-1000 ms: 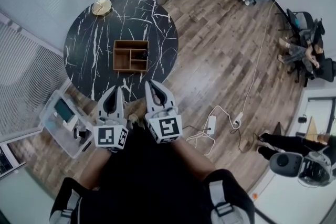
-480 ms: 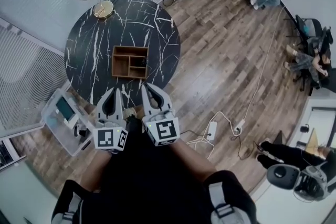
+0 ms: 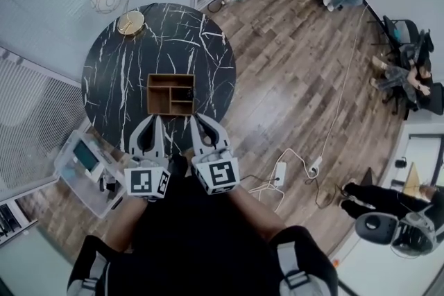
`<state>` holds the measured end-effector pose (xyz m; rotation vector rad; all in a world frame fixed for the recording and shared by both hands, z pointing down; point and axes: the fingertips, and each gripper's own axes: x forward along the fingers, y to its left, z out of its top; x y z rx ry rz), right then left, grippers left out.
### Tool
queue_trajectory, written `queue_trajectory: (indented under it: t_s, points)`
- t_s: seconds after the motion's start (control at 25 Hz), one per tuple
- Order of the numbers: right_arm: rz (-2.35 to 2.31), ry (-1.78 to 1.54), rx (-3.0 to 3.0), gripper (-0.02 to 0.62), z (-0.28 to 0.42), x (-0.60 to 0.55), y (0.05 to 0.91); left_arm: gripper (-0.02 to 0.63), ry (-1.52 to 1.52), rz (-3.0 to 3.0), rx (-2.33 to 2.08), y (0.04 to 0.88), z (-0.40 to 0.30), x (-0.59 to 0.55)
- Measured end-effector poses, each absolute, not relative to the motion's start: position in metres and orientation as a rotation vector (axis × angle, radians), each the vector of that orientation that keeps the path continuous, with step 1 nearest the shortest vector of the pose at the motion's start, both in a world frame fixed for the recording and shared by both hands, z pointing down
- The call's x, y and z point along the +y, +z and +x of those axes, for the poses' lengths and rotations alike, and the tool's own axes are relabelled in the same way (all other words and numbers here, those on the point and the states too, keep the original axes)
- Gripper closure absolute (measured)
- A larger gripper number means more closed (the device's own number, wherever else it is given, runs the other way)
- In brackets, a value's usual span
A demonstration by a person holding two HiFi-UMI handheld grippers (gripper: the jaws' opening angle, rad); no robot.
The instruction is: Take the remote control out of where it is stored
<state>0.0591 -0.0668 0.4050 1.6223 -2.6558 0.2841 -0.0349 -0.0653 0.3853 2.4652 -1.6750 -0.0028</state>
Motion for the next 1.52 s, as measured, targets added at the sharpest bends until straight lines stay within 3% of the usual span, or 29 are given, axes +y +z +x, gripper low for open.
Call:
queue_trajectory:
  t_s: [1.52]
  points:
    - [1.672,0.656,-2.249,0.574,0.059,-0.16,0.592,0.598,0.171,2.34,-1.482,0.491,-0.047,-0.138]
